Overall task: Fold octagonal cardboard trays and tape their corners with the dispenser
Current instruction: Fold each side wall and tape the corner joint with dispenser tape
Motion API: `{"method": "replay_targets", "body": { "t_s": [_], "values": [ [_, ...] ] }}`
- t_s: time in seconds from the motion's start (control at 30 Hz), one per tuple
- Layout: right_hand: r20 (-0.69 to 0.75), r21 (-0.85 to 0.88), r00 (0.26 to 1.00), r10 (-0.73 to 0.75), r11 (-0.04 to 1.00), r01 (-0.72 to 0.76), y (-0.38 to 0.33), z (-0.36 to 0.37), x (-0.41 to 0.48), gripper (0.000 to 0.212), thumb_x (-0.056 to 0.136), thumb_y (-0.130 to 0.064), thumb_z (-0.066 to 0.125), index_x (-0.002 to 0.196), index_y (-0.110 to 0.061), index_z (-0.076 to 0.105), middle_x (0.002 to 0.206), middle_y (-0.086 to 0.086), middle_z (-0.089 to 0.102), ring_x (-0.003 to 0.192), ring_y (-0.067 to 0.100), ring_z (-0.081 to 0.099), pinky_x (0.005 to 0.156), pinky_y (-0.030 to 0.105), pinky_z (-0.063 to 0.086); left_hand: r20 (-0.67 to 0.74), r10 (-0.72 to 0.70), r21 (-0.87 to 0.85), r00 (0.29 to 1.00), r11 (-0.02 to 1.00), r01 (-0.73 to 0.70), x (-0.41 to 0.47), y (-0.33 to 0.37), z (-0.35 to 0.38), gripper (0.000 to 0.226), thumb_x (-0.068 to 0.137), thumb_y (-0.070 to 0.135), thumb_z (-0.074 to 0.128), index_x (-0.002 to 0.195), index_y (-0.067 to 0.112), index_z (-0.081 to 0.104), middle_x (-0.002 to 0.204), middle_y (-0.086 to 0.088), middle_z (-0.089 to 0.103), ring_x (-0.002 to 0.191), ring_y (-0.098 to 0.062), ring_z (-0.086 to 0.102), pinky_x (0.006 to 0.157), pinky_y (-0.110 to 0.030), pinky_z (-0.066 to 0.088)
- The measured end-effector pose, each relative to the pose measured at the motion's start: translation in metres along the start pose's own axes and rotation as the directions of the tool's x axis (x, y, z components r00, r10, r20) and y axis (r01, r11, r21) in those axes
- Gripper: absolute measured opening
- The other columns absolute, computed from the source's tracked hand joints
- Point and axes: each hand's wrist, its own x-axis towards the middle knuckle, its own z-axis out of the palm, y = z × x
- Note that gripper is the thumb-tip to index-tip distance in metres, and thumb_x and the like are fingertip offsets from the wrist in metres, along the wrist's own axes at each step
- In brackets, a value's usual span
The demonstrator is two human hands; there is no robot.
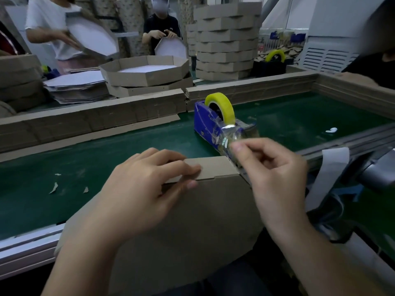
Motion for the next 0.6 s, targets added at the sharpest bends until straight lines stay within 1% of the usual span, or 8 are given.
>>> {"method": "replay_targets", "body": {
  "t_s": [0.07,0.13,0.2,0.27,0.33,0.4,0.5,0.6],
  "values": [
    [0.082,0.192,0.991,0.101,0.975,-0.116,-0.014,0.010,-0.021,0.009,0.082,-0.026,0.071,0.077,-0.023,0.076,0.047,-0.011,0.053,0.042,0.003,0.041,0.042,0.014,0.030,0.026,0.009,-0.016,1.000,1.000,-0.008,0.000,-0.001,-0.002,0.040,0.089,0.050,0.040,0.107,0.033,0.072,0.114,0.013,0.066,0.098,-0.020,0.062,0.073,-0.038,0.053],
    [0.156,0.328,0.958,0.242,0.902,-0.282,-0.016,0.021,-0.039,0.008,0.078,-0.031,0.073,0.074,-0.024,0.077,0.041,-0.015,0.048,0.037,0.000,0.039,0.041,0.009,0.027,0.046,0.005,-0.032,0.999,0.999,-0.004,0.001,-0.001,-0.004,0.042,0.089,0.048,0.038,0.108,0.031,0.071,0.116,0.012,0.065,0.102,-0.021,0.061,0.077,-0.041,0.052],
    [0.195,0.410,0.907,0.374,0.808,-0.422,-0.014,0.032,-0.048,0.009,0.073,-0.031,0.080,0.070,-0.023,0.078,0.039,-0.013,0.048,0.035,-0.001,0.041,0.041,0.006,0.028,0.063,-0.002,-0.047,0.998,0.999,0.005,0.002,-0.001,-0.005,0.045,0.088,0.048,0.037,0.111,0.029,0.071,0.118,0.011,0.064,0.105,-0.021,0.060,0.080,-0.044,0.051],
    [0.185,0.464,0.855,0.484,0.724,-0.511,-0.012,0.038,-0.052,0.023,0.062,-0.040,0.078,0.068,-0.019,0.078,0.038,-0.012,0.046,0.034,-0.001,0.037,0.039,0.007,0.028,0.073,0.012,-0.056,0.997,0.998,-0.008,0.001,0.000,-0.006,0.046,0.088,0.046,0.038,0.115,0.027,0.070,0.119,0.010,0.064,0.107,-0.021,0.060,0.082,-0.045,0.051],
    [0.148,0.484,0.818,0.557,0.680,-0.551,-0.011,0.042,-0.053,0.034,0.055,-0.047,0.072,0.067,-0.016,0.077,0.037,-0.011,0.040,0.034,0.001,0.030,0.037,0.011,0.025,0.078,0.022,-0.064,0.997,0.998,-0.017,0.000,0.000,-0.006,0.046,0.088,0.045,0.039,0.117,0.026,0.069,0.119,0.009,0.064,0.108,-0.021,0.060,0.082,-0.046,0.051],
    [0.121,0.488,0.791,0.600,0.658,-0.574,-0.011,0.043,-0.054,0.038,0.052,-0.049,0.072,0.066,-0.014,0.076,0.037,-0.006,0.035,0.033,0.005,0.025,0.035,0.014,0.020,0.072,0.015,-0.069,0.997,0.998,-0.010,-0.001,0.000,-0.006,0.046,0.089,0.046,0.038,0.116,0.026,0.070,0.119,0.008,0.064,0.108,-0.021,0.060,0.083,-0.045,0.051],
    [0.088,0.480,0.774,0.627,0.654,-0.585,-0.013,0.044,-0.056,0.037,0.051,-0.049,0.071,0.064,-0.015,0.076,0.037,-0.002,0.036,0.032,0.005,0.027,0.035,0.012,0.022,0.059,0.017,-0.055,0.998,0.998,-0.014,-0.001,0.000,-0.006,0.045,0.088,0.046,0.039,0.112,0.024,0.071,0.118,0.008,0.065,0.106,-0.022,0.061,0.081,-0.044,0.052],
    [0.072,0.475,0.757,0.650,0.645,-0.599,-0.013,0.044,-0.057,0.032,0.054,-0.047,0.071,0.061,-0.017,0.075,0.037,-0.002,0.038,0.033,0.004,0.030,0.037,0.011,0.024,0.035,0.017,-0.054,0.999,0.998,-0.015,-0.001,0.002,-0.004,0.039,0.087,0.046,0.042,0.101,0.021,0.069,0.116,0.008,0.065,0.104,-0.022,0.062,0.079,-0.043,0.053]
  ]
}}
